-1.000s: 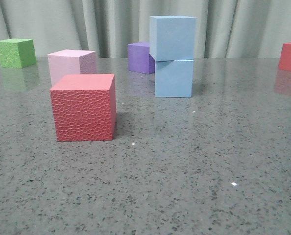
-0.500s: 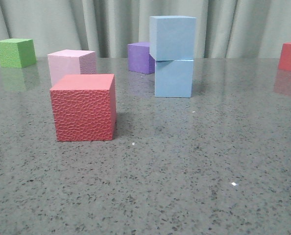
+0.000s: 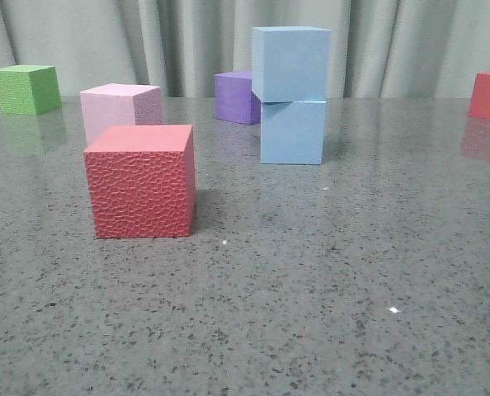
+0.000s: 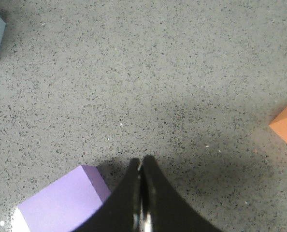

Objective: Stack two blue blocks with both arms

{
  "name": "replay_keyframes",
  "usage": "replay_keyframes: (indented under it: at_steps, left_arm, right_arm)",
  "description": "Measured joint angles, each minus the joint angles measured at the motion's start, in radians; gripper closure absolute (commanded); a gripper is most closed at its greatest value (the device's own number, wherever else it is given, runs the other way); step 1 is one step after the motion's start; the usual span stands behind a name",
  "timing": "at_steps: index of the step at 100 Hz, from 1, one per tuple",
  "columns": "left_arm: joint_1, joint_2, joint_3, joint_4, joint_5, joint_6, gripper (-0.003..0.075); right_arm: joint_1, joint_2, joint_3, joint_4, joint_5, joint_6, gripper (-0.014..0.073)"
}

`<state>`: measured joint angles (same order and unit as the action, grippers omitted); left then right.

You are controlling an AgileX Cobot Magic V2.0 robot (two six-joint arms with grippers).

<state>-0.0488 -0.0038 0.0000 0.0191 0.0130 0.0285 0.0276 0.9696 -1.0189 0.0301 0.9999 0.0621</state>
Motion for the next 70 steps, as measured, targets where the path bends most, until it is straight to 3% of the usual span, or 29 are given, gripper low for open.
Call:
replay_keyframes:
  at_steps: [29, 70]
  left_arm:
    - [0.000, 0.000, 0.000, 0.000, 0.000, 0.000, 0.0739]
    - [0.000, 0.000, 0.000, 0.000, 0.000, 0.000, 0.0739]
  right_arm:
    - [0.000, -0.004, 0.000, 0.000, -0.060, 0.000, 0.0716]
    - [0.000, -0.201, 0.127, -0.006, -0.435, 0.000, 0.0716]
